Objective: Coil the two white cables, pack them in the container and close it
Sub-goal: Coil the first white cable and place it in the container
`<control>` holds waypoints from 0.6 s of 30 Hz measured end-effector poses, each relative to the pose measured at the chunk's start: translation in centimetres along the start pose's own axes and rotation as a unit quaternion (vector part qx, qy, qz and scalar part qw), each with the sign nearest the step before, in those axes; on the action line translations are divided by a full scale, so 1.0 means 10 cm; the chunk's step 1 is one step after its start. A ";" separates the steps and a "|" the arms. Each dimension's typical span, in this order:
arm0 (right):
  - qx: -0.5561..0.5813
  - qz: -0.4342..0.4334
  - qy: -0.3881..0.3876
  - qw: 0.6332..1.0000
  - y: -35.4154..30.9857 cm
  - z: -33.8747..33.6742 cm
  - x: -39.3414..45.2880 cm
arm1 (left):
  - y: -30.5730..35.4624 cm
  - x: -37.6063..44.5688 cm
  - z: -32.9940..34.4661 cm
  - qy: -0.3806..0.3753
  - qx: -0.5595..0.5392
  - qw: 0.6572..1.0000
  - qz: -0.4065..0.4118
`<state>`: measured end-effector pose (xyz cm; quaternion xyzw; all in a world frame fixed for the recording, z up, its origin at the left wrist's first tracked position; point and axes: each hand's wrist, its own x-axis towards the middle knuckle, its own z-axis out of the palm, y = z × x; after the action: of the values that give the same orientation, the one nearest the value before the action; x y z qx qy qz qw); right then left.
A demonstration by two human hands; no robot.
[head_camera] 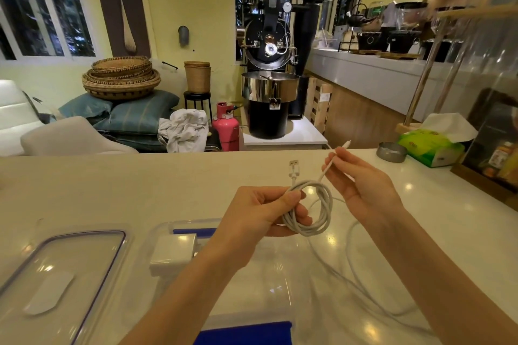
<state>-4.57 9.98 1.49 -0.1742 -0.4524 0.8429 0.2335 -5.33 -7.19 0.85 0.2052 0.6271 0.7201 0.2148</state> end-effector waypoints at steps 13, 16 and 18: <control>-0.195 -0.135 -0.233 0.943 -0.01 0.09 -0.18 | 0.04 -0.02 -0.06 -0.033 0.004 0.999 -0.022; -0.273 -0.127 -0.255 0.919 0.04 0.10 -0.20 | 0.02 -0.01 -0.04 -0.027 0.033 0.999 -0.015; -0.338 -0.135 -0.264 0.893 0.06 0.12 -0.23 | 0.01 0.00 -0.04 -0.015 0.047 0.999 -0.008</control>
<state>-3.45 7.63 1.86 0.0487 -0.7739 0.6148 0.1438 -5.55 -7.54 0.95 0.2208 0.6583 0.6850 0.2204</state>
